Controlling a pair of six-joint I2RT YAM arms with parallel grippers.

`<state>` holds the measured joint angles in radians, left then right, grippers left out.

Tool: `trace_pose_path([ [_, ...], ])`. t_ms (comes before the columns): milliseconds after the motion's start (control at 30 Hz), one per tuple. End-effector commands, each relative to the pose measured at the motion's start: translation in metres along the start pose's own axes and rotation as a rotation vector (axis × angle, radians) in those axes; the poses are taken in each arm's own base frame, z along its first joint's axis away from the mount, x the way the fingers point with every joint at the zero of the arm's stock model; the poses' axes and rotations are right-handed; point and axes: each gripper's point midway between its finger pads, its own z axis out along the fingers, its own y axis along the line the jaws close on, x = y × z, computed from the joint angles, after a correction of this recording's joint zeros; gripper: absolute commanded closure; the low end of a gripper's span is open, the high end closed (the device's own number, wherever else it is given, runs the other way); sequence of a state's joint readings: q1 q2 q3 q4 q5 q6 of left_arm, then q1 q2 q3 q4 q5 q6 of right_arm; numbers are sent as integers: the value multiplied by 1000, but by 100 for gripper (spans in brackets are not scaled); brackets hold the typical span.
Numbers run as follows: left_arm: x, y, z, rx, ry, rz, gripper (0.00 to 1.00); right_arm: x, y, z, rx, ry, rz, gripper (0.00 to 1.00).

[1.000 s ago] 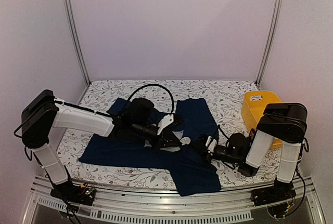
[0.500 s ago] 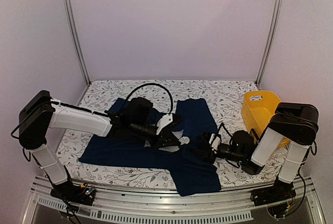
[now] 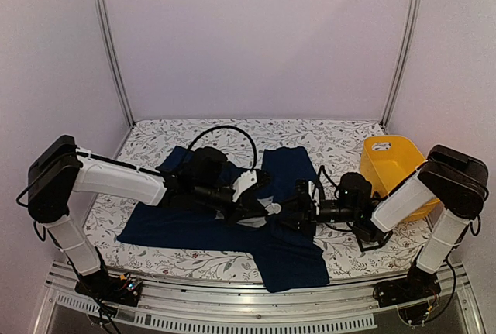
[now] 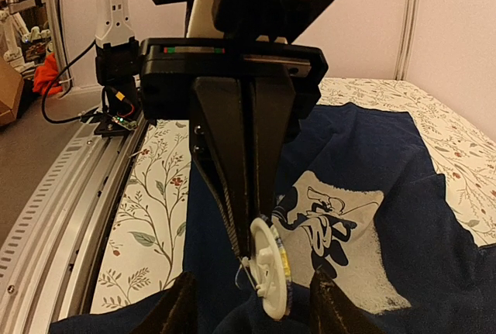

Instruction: Pin the brooch onto the clothing

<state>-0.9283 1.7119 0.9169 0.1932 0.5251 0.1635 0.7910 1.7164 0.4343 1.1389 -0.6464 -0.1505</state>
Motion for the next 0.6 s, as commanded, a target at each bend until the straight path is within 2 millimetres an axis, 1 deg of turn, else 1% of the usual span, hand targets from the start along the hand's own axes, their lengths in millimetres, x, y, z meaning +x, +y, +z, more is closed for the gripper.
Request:
trace_pose_path([
  [0,-14,-9,-5,0,-41,43,100,8,3,8,-67,21,103,64],
  [100,-13,-9,-4,2,-39,44,100,9,-1,11,-59,19,118,71],
  [467,-13,-11,-4,9,-36,52,100,9,-6,13,-59,15,132,82],
  [567,-13,-13,-3,11,-35,61,100,7,-12,12,-60,10,161,85],
])
